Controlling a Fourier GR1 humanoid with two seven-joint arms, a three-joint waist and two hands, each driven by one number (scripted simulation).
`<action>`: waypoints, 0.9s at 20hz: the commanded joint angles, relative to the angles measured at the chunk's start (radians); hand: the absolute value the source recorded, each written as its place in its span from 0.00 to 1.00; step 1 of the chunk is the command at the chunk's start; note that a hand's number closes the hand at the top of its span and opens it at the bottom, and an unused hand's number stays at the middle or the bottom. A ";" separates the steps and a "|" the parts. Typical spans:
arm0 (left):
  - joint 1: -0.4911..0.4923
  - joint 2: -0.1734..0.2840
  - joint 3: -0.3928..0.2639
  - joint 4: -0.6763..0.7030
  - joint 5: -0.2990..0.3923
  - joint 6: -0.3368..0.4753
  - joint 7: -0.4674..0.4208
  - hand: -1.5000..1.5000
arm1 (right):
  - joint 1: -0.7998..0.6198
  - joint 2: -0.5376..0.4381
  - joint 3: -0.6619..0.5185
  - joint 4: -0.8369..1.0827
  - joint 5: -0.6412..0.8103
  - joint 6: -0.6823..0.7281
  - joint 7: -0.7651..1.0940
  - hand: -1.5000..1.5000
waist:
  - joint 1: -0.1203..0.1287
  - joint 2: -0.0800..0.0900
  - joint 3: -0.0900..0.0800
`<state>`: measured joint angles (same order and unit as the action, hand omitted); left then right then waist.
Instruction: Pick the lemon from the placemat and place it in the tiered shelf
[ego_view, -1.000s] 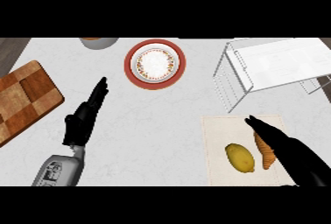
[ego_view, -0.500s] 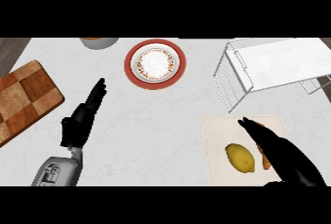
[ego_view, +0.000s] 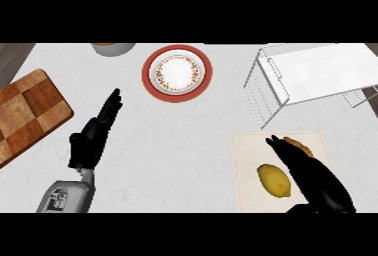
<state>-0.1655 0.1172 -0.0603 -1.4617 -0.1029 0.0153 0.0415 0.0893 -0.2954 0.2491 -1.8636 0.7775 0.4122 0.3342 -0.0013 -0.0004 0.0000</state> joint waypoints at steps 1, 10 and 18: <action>-0.069 -0.002 0.039 0.062 -0.007 -0.009 -0.008 0.50 | 0.030 0.008 -0.015 0.010 0.024 0.001 -0.037 0.00 | -0.002 0.000 0.000; 0.035 -0.063 -0.029 -0.030 -0.070 0.020 -0.005 0.50 | -0.039 0.021 -0.077 0.188 0.049 -0.025 -0.171 0.00 | 0.001 0.000 0.000; -0.033 -0.076 -0.001 0.002 -0.062 0.007 0.036 0.50 | -0.104 0.049 -0.076 0.286 0.102 -0.009 -0.182 1.00 | 0.002 0.001 0.000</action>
<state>-0.1558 0.0716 -0.0484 -1.4679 -0.1502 0.0035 0.0388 0.0544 -0.2455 0.1925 -1.6634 0.8709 0.3883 0.1790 -0.0008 -0.0004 -0.0001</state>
